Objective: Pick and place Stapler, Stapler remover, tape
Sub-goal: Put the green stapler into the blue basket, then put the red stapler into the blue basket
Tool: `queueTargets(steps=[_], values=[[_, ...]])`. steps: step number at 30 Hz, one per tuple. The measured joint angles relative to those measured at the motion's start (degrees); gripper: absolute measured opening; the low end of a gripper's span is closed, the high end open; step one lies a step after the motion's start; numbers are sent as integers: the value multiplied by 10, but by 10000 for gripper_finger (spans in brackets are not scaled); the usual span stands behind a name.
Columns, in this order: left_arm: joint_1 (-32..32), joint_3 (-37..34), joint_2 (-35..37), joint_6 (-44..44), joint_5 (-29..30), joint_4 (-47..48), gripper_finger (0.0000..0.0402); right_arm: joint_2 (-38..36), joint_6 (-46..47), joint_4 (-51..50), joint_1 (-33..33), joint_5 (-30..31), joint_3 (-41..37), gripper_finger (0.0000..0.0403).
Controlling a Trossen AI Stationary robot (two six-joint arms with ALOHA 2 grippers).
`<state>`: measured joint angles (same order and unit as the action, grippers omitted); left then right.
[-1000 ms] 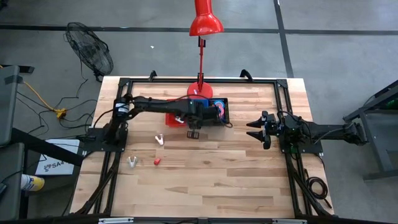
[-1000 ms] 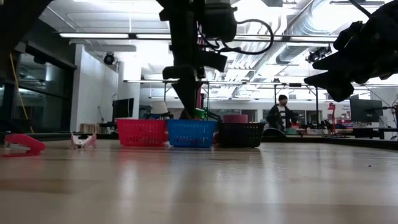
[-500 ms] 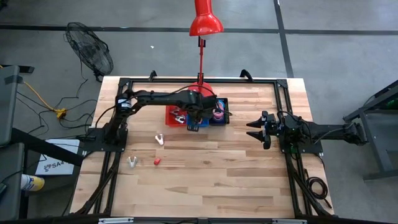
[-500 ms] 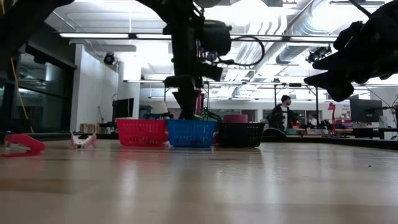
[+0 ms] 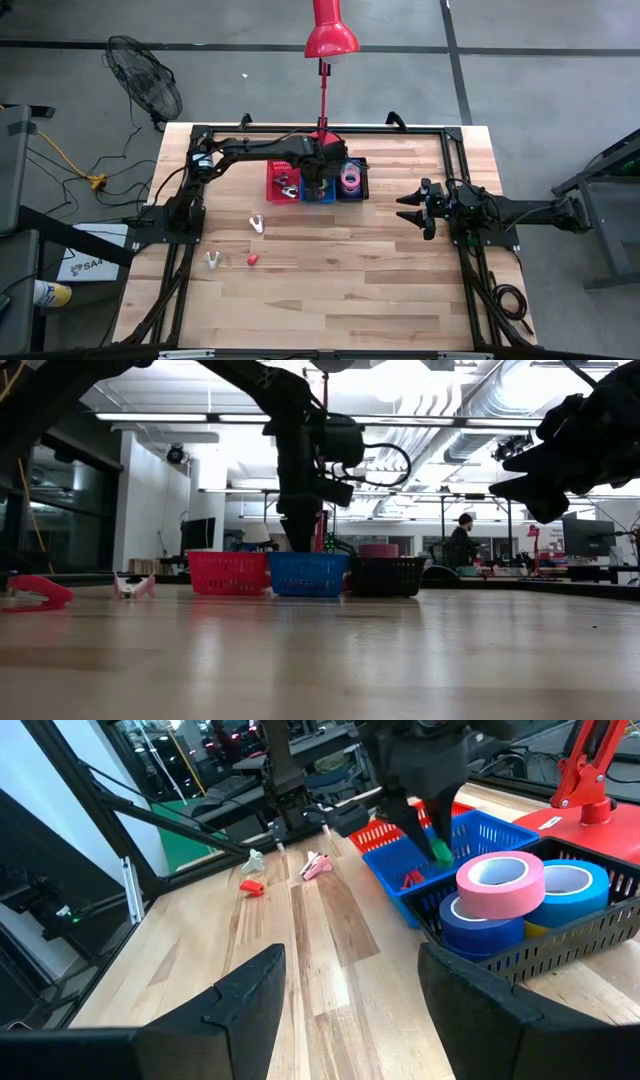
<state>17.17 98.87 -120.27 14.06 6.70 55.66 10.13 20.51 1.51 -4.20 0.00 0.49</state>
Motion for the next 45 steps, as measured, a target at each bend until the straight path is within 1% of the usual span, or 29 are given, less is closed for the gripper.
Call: queueTargets(steps=[4, 6, 9, 11, 16, 23, 27, 33, 36, 39, 41, 45], values=[[10, 0, 0, -9, 1, 0, 140, 0, 0, 0, 0, 0, 0, 220], [14, 0, 0, -9, 2, 0, 169, 0, 0, 0, 0, 0, 0, 220], [14, 0, 0, -9, 2, 4, 196, 0, 0, 0, 0, 0, 0, 220], [12, 0, 0, -5, 2, 6, 205, 0, 0, 0, 0, 0, 0, 220], [12, 0, 10, 7, 4, 29, 209, 0, 0, 0, 0, 0, 0, 220], [1, 0, 60, 1, 22, 73, 211, 0, 0, 0, 0, 0, 0, 220], [-25, 0, 82, -12, 26, 86, 211, 0, 0, 0, 0, 0, 0, 220], [-87, 0, 97, -46, 32, 113, 211, 0, 0, 0, 0, 0, 0, 220], [-114, -1, 103, -71, 31, 148, 211, 0, 0, 0, 0, 0, 0, 220], [-127, -11, 113, -127, 16, 174, 211, 0, 0, 0, 0, 0, 0, 220], [-129, -30, 118, -171, 1, 210, 211, 0, 0, 0, 0, 0, 0, 220], [-143, -92, 149, -241, -29, 212, 211, 0, 0, 0, 0, 0, 0, 220]])
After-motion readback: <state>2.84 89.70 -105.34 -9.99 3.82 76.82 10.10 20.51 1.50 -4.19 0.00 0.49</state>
